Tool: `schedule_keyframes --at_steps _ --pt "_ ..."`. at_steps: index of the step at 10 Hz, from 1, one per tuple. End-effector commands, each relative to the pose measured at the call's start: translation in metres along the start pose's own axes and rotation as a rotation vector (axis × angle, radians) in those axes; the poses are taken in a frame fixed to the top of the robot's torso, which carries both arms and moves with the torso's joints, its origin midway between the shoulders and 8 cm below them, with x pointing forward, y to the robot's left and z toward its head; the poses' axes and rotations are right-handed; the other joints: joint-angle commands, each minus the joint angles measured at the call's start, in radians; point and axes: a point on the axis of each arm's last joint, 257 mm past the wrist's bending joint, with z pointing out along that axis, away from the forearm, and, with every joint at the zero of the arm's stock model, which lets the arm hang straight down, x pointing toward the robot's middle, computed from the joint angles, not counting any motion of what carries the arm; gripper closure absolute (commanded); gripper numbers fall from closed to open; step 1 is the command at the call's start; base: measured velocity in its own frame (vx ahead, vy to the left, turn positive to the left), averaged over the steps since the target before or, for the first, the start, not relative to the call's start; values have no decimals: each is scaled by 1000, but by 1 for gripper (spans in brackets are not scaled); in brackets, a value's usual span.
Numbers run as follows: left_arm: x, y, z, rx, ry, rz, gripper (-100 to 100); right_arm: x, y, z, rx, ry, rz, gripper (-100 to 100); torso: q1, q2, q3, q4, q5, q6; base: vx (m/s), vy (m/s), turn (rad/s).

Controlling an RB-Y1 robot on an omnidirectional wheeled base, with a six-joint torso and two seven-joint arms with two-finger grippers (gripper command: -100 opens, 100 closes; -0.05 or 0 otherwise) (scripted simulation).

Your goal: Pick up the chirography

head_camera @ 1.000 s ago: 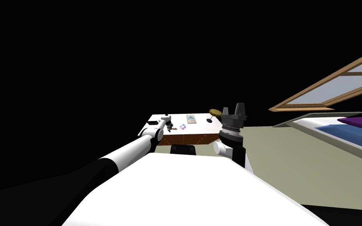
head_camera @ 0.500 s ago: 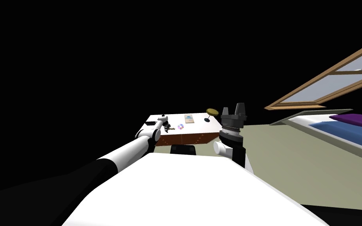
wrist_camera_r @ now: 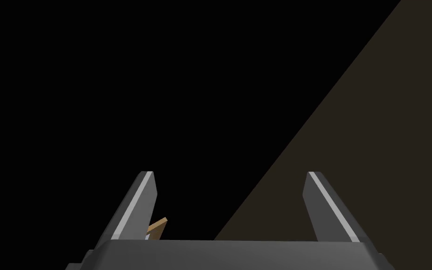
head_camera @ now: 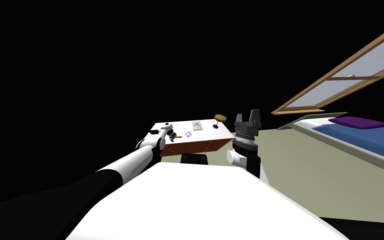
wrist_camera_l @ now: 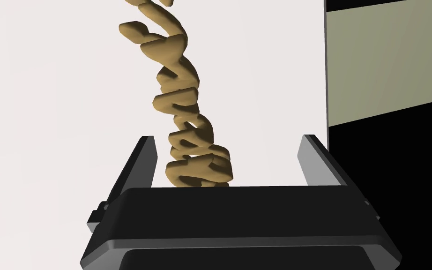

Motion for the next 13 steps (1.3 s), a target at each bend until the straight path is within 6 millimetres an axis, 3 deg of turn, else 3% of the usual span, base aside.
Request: schedule_keyframes --at_steps 1,3,4,5,6,7,8,9,10,11,13 --pt "-26 10 -1 7 -3 -20 -100 0 0 0 0 0 0 0 0 0 0 0 0 0 1 -68 -36" --pt "-26 10 -1 7 -3 -20 -100 0 0 0 0 0 0 0 0 1 0 0 0 1 -11 -61 -92" --pt "-49 21 -3 13 -7 -37 -100 0 0 0 0 0 0 0 2 0 0 0 0 0 -4 -39 -48" --pt "-49 21 -3 13 -7 -37 -100 0 0 0 0 0 0 0 3 0 0 0 1 0 -5 -59 -71" --pt "-71 31 -6 20 -12 -54 -100 0 0 0 0 0 0 0 2 0 0 0 0 0 -11 -75 -115" --pt "-77 12 -21 71 -37 -37 -100 0 0 0 0 0 0 0 1 1 1 0 0 0 0 -80 -68" --pt "-77 9 -23 79 -41 -34 -100 0 0 0 0 0 0 0 0 0 0 0 0 0 7 -35 2" --pt "-71 31 -6 21 -13 -53 -100 0 0 0 0 0 0 0 2 -1 0 0 0 0 -2 -8 -14" --pt "-73 21 -13 46 -25 -44 -100 0 0 0 0 0 0 0 4 0 0 0 1 0 0 0 0" --pt "-73 22 -11 42 -24 -46 100 0 0 0 0 0 0 0 5 0 0 0 1 0 0 0 0" --pt "-73 22 -12 44 -24 -45 100 0 0 0 0 0 0 0 5 1 0 0 1 0 0 0 0"
